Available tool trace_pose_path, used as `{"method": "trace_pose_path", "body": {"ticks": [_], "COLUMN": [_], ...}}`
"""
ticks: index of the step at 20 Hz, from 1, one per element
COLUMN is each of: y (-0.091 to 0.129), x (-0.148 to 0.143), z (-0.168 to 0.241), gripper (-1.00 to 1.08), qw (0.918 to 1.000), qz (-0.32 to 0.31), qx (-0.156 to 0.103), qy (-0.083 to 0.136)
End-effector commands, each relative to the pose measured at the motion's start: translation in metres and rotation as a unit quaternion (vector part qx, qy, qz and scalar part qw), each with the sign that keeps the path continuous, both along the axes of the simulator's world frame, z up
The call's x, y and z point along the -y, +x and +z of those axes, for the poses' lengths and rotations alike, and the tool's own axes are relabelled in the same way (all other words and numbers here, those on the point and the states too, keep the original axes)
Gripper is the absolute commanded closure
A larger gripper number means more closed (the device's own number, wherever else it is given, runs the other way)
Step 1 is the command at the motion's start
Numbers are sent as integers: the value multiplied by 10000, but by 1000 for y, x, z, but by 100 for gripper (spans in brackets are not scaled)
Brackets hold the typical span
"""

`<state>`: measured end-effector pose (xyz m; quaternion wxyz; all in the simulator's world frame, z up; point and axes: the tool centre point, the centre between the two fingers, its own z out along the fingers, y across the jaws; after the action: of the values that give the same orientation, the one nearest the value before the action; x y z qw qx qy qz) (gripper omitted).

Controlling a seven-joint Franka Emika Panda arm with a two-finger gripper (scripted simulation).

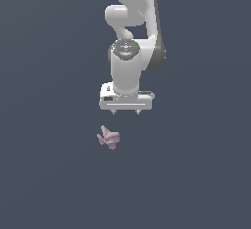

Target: Pick up the object and move it to a goal position.

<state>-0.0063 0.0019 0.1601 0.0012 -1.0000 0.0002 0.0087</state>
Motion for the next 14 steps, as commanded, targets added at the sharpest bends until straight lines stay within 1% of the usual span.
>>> {"method": "trace_pose_path", "body": {"ticks": [1, 4, 9, 14], "y": [0, 1, 7, 7], "x": [0, 0, -1, -1], "z": [0, 2, 12, 12], "gripper": [-92, -92, -92, -92], "qw": [10000, 10000, 9998, 9998], "qz": [0, -5, -58, -72], "qx": [0, 29, 150, 159], "qy": [0, 12, 65, 69]}}
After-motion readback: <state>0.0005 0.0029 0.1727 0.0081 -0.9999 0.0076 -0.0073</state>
